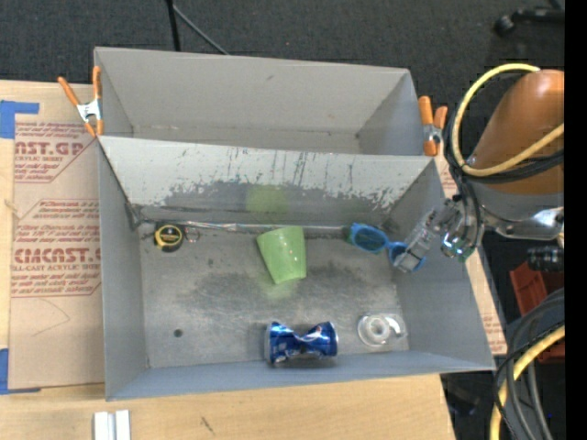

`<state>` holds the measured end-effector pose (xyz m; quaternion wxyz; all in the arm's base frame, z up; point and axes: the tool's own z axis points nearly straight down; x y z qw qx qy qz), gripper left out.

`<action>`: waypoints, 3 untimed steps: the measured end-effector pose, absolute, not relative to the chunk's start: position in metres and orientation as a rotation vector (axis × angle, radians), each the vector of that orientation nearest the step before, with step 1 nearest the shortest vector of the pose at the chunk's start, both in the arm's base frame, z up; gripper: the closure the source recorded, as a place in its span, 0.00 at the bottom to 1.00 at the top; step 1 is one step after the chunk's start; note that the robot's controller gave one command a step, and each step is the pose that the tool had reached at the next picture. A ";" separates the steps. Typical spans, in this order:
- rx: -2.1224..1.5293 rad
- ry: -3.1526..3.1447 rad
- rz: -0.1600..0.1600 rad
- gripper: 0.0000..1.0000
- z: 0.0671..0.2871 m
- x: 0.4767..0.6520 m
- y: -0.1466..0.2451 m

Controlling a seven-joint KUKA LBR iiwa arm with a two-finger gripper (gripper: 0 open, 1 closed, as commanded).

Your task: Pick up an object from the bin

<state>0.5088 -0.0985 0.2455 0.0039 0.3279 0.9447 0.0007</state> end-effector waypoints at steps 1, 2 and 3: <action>1.208 2.903 0.000 1.00 0.188 0.534 -0.083; 1.197 2.896 0.000 1.00 0.243 0.536 -0.121; 1.639 2.684 -0.003 1.00 0.183 0.527 -0.120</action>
Offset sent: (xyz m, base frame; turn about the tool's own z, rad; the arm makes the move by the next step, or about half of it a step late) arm 0.0253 0.0140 -0.0549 0.1227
